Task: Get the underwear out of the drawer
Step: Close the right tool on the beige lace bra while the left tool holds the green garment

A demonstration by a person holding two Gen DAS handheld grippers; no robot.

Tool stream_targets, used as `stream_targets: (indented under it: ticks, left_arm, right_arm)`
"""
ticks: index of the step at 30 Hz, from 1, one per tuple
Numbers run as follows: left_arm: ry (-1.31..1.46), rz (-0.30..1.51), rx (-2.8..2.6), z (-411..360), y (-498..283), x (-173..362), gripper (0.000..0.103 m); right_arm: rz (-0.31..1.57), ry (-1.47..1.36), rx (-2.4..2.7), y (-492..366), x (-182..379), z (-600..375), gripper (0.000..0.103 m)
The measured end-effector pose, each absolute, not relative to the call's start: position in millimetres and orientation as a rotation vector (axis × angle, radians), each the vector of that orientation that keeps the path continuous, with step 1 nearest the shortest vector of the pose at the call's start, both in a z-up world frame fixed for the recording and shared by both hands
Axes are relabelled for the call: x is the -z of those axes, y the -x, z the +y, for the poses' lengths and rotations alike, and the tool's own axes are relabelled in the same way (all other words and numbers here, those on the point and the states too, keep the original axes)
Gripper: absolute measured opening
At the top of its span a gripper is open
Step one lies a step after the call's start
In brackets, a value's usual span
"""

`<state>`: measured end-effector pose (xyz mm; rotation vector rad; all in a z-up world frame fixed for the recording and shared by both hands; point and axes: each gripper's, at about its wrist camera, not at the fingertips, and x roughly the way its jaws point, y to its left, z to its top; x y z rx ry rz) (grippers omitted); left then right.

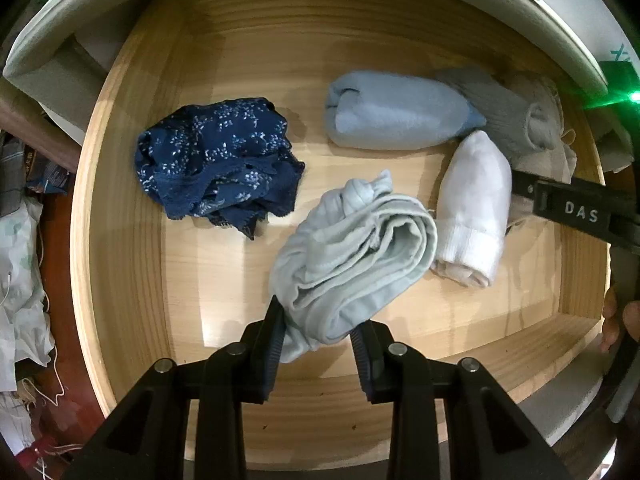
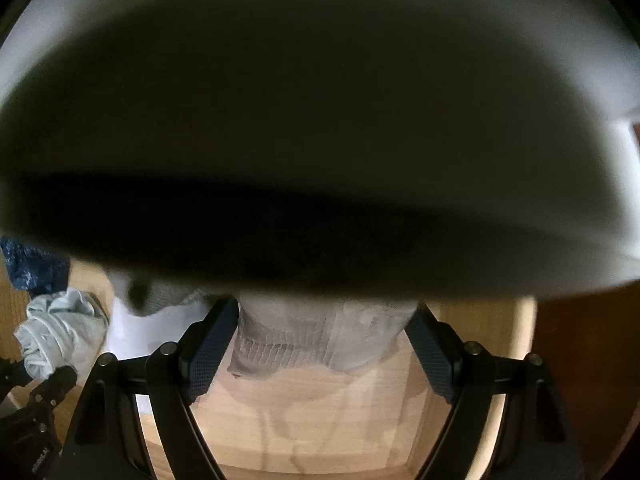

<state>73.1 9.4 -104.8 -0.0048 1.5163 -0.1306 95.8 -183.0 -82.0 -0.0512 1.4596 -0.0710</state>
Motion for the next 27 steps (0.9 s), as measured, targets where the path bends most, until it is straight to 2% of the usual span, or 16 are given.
stream_targets:
  ticks: [7, 11, 27]
  left_arm:
    - [0.027, 1.516, 0.126, 9.8, -77.4, 100.5, 0.032]
    - [0.026, 1.513, 0.125, 9.8, -78.4, 99.4, 0.032]
    - [0.019, 1.502, 0.121, 7.8, -76.8, 100.8, 0.033]
  right_arm:
    - [1.476, -0.002, 0.053, -98.3, 80.7, -185.9, 0.060]
    - [1.508, -0.021, 0.037, -95.3, 79.3, -191.8, 0.055]
    - [1.690, 0.026, -0.075, -63.5, 79.7, -182.1, 0.053]
